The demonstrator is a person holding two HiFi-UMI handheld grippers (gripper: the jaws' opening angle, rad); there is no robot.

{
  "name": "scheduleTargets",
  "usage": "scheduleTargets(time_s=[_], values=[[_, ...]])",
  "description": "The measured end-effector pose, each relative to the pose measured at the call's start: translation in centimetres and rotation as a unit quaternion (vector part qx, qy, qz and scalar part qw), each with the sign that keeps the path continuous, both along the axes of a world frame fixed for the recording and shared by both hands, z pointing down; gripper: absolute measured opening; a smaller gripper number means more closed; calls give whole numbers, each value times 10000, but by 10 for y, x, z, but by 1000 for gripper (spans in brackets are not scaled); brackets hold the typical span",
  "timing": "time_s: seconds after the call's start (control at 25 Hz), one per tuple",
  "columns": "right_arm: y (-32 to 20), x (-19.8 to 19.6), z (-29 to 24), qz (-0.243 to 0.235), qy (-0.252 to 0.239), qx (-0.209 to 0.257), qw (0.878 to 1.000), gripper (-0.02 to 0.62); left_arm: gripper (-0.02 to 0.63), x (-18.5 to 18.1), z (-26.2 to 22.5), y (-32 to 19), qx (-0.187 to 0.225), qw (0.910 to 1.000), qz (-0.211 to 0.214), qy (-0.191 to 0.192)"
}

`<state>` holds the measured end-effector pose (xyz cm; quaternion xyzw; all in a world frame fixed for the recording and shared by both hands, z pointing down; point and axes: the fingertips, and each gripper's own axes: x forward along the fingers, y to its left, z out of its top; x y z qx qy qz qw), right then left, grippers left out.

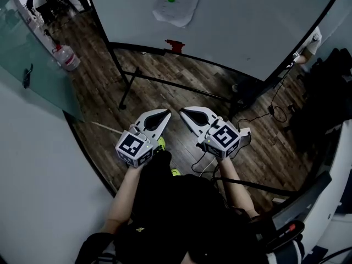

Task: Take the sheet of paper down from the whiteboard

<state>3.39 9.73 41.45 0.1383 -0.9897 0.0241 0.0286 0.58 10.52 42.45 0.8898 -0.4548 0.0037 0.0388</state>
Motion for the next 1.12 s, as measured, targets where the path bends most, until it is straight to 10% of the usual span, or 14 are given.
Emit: scheduleTargets(time_s=[1.12], values=[[-126,-49,-15,413,65,76,9991,-2,32,-46,-19,-126,225,9994,231,-77]])
